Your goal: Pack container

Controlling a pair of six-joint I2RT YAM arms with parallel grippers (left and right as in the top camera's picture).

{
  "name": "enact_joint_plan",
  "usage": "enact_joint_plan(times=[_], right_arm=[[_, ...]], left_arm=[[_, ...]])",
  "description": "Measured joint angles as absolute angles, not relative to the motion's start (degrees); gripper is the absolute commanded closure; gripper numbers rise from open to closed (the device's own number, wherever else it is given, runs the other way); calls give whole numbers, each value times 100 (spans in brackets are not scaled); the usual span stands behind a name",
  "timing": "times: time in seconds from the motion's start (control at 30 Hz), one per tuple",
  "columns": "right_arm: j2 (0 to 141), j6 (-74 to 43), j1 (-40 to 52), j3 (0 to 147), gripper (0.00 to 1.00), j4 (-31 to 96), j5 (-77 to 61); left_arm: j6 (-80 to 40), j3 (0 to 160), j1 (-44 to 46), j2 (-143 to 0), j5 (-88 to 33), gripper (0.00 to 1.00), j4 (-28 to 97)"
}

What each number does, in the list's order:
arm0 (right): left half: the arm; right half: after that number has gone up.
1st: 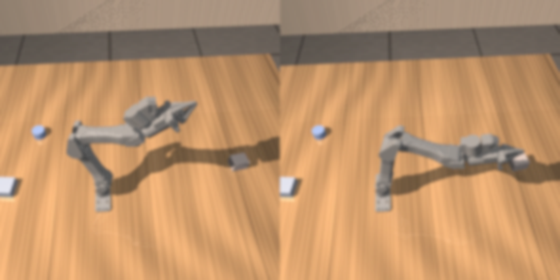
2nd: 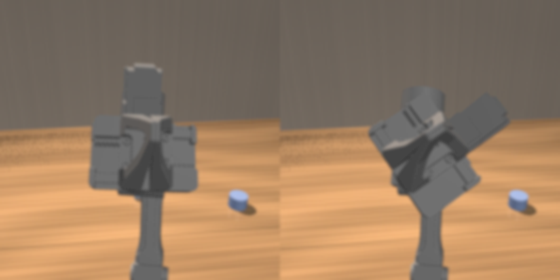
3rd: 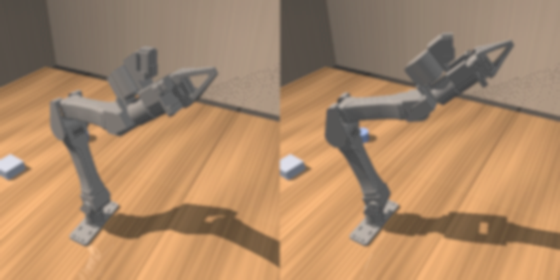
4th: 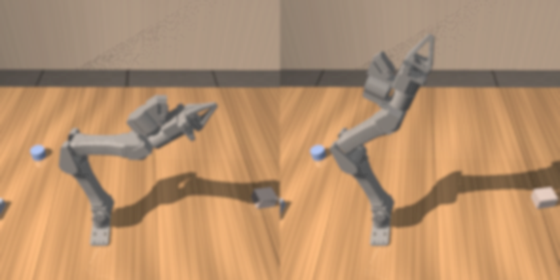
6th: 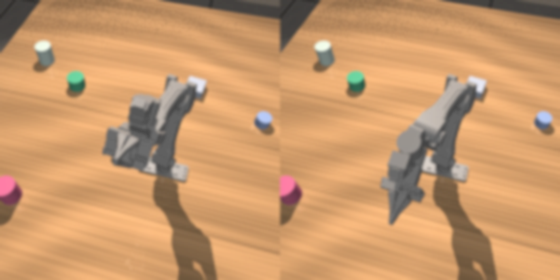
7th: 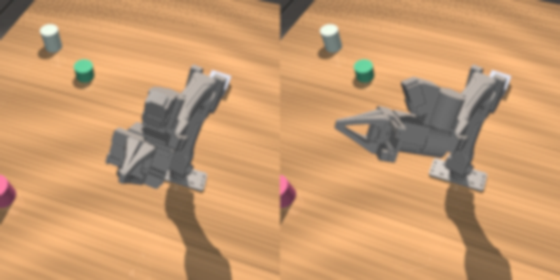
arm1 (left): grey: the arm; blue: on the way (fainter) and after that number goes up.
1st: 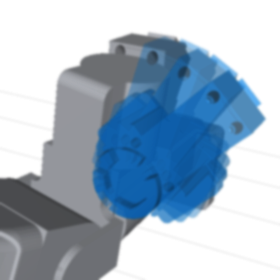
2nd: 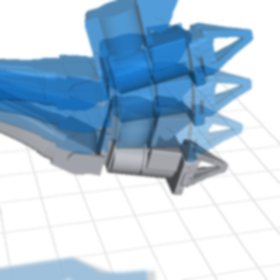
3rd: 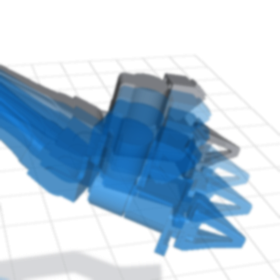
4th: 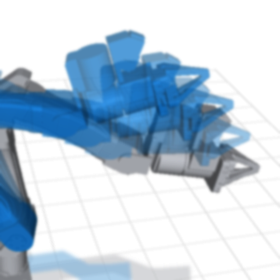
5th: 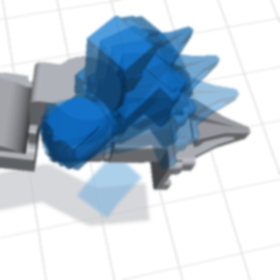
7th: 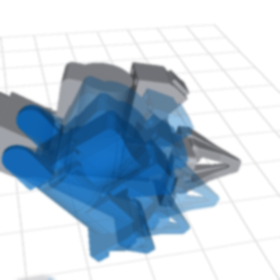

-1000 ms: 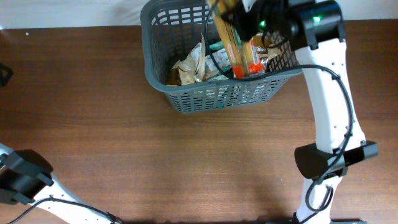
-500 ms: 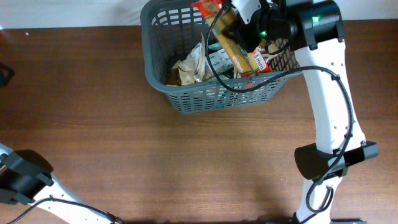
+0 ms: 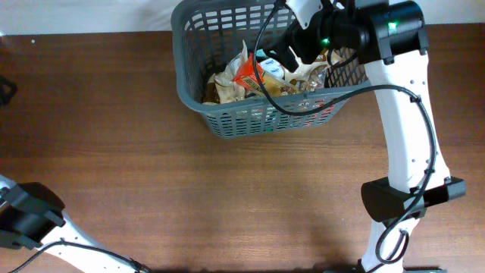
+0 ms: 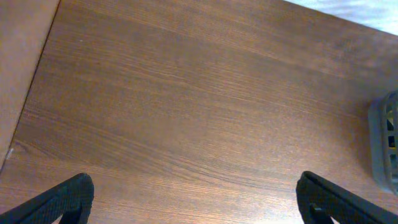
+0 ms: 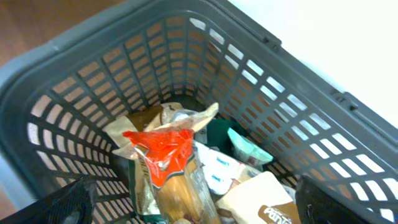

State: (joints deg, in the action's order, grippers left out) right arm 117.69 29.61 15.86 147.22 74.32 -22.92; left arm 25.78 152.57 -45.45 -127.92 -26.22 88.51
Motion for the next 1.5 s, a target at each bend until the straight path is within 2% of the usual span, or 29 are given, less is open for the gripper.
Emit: enact_joint_plan(times=[0.27, 0.43, 0.7, 1.1, 1.27, 1.5], right_arm=[[11292, 2950, 1586, 14720, 1, 7194, -928], [10455, 2386, 1518, 14730, 1, 7242, 209], [9400, 1551, 1243, 14840, 1, 8390, 1358], [7990, 311, 1752, 14750, 1, 9695, 3083], [7002, 19, 1769, 14182, 1, 9697, 3406], [5636, -152, 1774, 12414, 1, 9695, 3601]], left_arm=[[2578, 15257, -4622, -12792, -2812, 1, 8851], [2882, 15257, -4915, -12792, -3387, 1, 8899], [3522, 15248, -5190, -12532, -4215, 1, 8844], [3741, 15248, -5194, -10807, -4683, 0, 8849], [3756, 15248, -5194, -10232, -4764, 0, 8949], [3767, 15248, -5194, -9793, -5076, 0, 9133]])
